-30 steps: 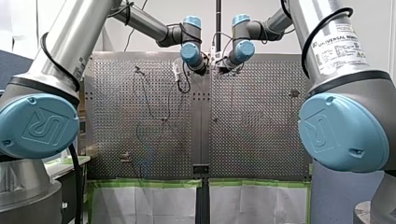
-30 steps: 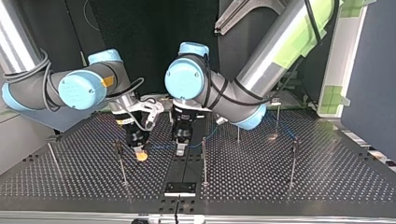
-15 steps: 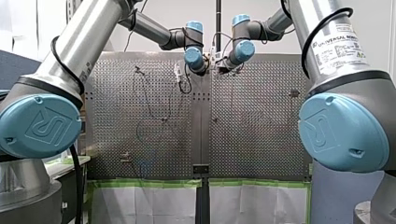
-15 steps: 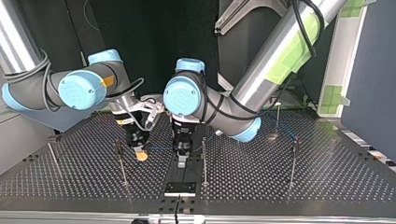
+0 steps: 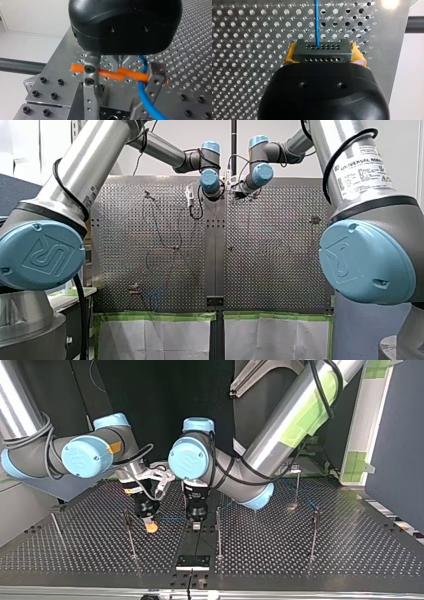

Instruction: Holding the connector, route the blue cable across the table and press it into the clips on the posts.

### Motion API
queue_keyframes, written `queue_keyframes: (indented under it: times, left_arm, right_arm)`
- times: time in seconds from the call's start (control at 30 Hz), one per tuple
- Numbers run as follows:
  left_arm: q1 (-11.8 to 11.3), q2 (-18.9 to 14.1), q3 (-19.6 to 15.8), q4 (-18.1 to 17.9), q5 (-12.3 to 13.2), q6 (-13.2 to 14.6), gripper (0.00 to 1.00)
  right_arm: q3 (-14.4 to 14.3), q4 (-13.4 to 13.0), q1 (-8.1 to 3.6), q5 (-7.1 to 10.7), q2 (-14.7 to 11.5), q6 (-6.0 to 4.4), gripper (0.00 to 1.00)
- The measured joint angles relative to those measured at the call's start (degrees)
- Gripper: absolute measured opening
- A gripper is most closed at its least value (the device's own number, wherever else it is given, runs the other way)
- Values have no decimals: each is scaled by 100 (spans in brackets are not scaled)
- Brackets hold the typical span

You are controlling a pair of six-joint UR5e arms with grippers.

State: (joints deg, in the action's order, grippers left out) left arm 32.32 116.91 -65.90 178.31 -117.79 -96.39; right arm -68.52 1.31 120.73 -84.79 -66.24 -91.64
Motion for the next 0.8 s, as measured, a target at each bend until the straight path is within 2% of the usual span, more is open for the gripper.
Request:
queue_keyframes:
  times: [0.23, 0.5, 0.67, 0.8]
  left_arm:
    - [37, -1, -22, 25, -92, -8, 0]
    - [120, -35, -315, 49, -379, -86, 0]
    - [222, -159, -568, -128, -585, -118, 0]
    - [309, -223, -774, -323, -756, -150, 0]
  right_arm:
    - [0, 14, -2, 5, 0, -10, 0]
    - [-6, 86, 41, 1, 1, -75, 0]
    - [-57, 132, 48, -13, -2, -103, 0]
    - [-210, 129, 76, -50, -5, -91, 0]
